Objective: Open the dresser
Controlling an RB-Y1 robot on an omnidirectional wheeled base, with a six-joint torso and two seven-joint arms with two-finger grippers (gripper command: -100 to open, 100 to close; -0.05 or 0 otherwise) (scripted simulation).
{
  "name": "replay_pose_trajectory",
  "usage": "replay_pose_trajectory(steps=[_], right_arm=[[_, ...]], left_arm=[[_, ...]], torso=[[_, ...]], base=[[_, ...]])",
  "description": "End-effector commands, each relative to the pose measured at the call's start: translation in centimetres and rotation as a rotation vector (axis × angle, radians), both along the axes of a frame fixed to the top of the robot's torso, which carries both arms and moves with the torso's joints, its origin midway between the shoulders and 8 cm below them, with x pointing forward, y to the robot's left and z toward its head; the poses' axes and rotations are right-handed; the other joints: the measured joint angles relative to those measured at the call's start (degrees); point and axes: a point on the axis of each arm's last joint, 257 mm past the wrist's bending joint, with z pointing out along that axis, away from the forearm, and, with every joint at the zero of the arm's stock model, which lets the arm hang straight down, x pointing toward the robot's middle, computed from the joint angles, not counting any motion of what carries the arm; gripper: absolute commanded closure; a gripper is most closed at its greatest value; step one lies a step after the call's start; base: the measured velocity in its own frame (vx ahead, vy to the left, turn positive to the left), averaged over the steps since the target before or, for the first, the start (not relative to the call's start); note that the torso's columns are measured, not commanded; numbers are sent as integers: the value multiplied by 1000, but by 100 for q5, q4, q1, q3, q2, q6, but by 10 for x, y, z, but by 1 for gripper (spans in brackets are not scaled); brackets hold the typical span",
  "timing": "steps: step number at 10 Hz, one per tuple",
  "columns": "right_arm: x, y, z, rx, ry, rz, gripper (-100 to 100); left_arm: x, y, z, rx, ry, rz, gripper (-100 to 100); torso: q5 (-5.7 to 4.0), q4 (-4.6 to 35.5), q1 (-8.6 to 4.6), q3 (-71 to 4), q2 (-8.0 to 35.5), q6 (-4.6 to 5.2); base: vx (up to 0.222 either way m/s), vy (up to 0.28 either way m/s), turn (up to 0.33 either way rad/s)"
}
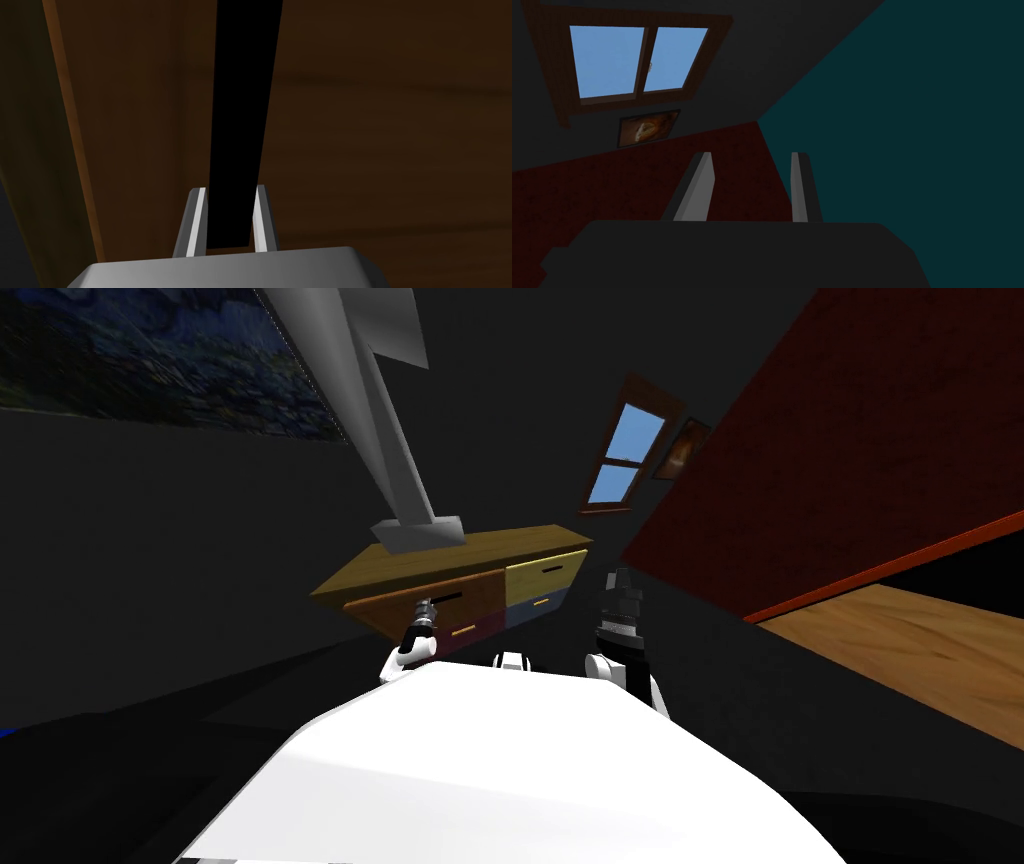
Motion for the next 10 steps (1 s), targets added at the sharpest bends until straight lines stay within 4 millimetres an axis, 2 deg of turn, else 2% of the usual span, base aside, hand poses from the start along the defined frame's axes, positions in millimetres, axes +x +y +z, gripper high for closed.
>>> replay_pose_trajectory(steps=[1, 2, 3, 4, 5, 9, 10], right_arm=[[0, 0, 0, 0, 0, 0, 0], [0, 0, 0, 0, 0, 0, 0], [0, 0, 0, 0, 0, 0, 0], [0, 0, 0, 0, 0, 0, 0], [0, 0, 0, 0, 0, 0, 0], [0, 0, 0, 0, 0, 0, 0], [0, 0, 0, 0, 0, 0, 0]], left_arm=[[0, -33, 4, -19, -11, -57, 100], [-9, -51, -2, -44, -3, -78, 100], [-2, -66, 4, -46, -18, -109, 100], [-8, -54, -2, -40, -4, -87, 100], [-7, -59, 6, -40, -16, -101, 100], [-5, -67, 18, -42, -31, -120, 100], [-13, -60, 6, -45, -3, -106, 100]], torso=[[-4, -6, -1, -8, -13, -30], [-6, -3, -10, -11, -16, -12], [-8, -5, -19, -16, -27, -14], [4, -9, -21, -14, -27, 22], [7, -8, -17, -8, -18, 26], [-22, 13, -67, -12, -17, 41], [-31, 18, -75, -21, -27, 43]], base=[[94, -15, 222], [133, -33, 349], [110, -21, 238], [34, -1, 40], [-82, -35, -29], [-165, -52, -33], [-55, -11, 9]])
